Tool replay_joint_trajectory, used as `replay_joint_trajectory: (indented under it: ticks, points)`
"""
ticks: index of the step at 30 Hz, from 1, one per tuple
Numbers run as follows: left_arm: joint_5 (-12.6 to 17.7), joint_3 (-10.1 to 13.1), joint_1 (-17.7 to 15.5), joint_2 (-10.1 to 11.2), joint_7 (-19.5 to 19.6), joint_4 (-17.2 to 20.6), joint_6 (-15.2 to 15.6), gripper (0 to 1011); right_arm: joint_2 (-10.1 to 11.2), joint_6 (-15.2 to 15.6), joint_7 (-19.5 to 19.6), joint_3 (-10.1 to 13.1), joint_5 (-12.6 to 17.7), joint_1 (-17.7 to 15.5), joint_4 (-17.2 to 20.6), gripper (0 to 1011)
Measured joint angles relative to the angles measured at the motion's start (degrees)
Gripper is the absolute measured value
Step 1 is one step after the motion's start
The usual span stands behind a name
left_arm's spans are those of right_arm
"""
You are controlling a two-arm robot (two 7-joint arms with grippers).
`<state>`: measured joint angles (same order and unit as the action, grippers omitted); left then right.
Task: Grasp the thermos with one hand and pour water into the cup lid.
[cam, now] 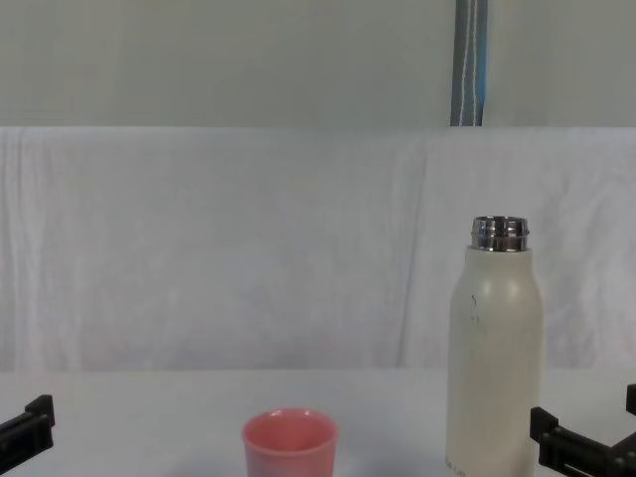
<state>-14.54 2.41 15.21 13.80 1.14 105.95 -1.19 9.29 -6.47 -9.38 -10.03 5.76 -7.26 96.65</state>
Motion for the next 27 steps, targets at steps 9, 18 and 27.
replay_joint_trajectory:
  ticks: [9, 18, 27]
  points:
    - [0.00, 0.00, 0.00, 0.00, 0.00, 0.00, 0.00, 1001, -0.61, -0.68, 0.24, -0.47, -1.41, 0.29, -0.94, 1001]
    - [0.00, 0.00, 0.00, 0.00, 0.00, 0.00, 0.00, 1001, -0.99, -0.71, 0.42, -0.62, -2.08, 0.62, -1.30, 1001]
    - [0.00, 0.00, 0.00, 0.00, 0.00, 0.00, 0.00, 1001, -0.92, -0.45, 0.25, -0.47, -2.39, 0.42, -1.24, 1001]
